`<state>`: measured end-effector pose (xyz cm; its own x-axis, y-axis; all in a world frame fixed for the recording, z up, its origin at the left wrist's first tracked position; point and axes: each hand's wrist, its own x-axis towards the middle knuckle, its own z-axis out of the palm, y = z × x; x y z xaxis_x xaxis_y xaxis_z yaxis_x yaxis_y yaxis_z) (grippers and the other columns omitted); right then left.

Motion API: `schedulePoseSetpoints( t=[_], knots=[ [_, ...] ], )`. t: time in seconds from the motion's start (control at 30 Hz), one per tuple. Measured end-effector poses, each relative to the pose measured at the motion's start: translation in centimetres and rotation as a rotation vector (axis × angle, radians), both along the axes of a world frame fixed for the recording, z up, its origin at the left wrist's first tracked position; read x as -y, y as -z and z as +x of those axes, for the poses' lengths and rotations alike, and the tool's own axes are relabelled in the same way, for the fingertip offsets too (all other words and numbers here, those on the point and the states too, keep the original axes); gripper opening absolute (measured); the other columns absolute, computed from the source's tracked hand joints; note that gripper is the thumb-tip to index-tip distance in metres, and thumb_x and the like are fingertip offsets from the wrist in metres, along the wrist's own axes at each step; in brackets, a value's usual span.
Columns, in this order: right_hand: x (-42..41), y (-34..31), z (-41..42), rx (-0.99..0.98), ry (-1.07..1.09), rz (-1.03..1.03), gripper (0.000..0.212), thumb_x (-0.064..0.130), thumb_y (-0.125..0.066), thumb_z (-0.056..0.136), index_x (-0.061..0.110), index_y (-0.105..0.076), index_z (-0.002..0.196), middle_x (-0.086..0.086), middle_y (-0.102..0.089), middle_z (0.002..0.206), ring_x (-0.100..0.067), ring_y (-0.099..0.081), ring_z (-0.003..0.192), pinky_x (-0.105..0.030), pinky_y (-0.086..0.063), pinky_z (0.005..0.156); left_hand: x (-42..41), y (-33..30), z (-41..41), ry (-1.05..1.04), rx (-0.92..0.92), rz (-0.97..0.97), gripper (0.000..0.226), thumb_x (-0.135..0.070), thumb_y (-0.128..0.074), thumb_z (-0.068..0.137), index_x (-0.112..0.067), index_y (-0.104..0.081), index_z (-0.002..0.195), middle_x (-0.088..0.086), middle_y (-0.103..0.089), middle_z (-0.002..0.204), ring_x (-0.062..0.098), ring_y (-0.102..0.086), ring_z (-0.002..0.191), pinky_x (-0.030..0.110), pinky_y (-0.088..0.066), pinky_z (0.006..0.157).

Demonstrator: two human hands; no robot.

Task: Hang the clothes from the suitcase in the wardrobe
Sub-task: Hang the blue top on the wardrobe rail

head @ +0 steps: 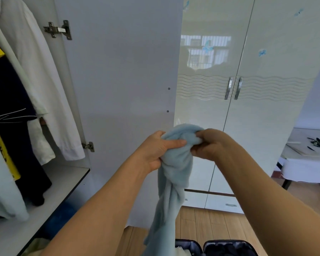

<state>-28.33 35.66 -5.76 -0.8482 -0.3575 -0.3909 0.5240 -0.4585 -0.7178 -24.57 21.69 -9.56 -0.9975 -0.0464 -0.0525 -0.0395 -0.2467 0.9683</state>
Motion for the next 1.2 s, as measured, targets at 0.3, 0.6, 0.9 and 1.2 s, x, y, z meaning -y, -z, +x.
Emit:
schedulePoseSetpoints(
  t=[0.3,0.6,0.9,1.2],
  knots=[
    [-1.4,-2.0,0.6,-0.027,-0.066,-0.017,0.026,0.015,-0.043,0.095,-0.001,-0.056,0.078,-0.011,-0.06,0.077,-0.024,-0.056,0.074,-0.032,-0.054,0.069,-0.4,0.9,1.1,-0.486,-0.483,-1.047,0.057,-0.031,-0.08,0.07,-0.02,-0.052,0.119,-0.004,-0.045,0.114,0.011,-0.052,0.089,0.024,-0.043,0.071],
    [-2.4,-2.5,-0.8,-0.411,-0.248,0.228,0.026,0.023,-0.055,0.087,-0.001,-0.062,0.095,-0.015,-0.065,0.084,-0.02,-0.066,0.07,-0.025,-0.056,0.062,-0.7,-3.6,0.2,-0.26,-0.144,-0.032,0.014,-0.009,-0.055,0.095,-0.006,-0.062,0.082,0.012,-0.064,0.08,0.022,-0.061,0.073,0.026,-0.051,0.057],
    [-1.2,-0.5,1.1,-1.241,-0.006,1.026,0.043,0.024,-0.078,0.076,0.025,-0.051,0.11,-0.001,-0.058,0.103,-0.016,-0.06,0.091,-0.017,-0.048,0.069,-1.2,-4.4,0.5,-0.291,0.091,0.202,0.029,-0.017,-0.036,0.102,-0.012,-0.048,0.077,0.004,-0.057,0.069,0.017,-0.052,0.061,0.026,-0.044,0.056],
    [-0.8,-1.1,0.9,-0.739,0.219,0.561,0.008,0.005,-0.056,0.087,0.008,-0.061,0.081,-0.012,-0.062,0.082,-0.022,-0.059,0.076,-0.034,-0.05,0.071,-0.4,-2.9,1.0,-0.374,-0.269,-0.726,0.017,-0.025,-0.065,0.083,-0.02,-0.054,0.095,-0.005,-0.06,0.087,0.011,-0.057,0.077,0.024,-0.044,0.063]
  ],
)
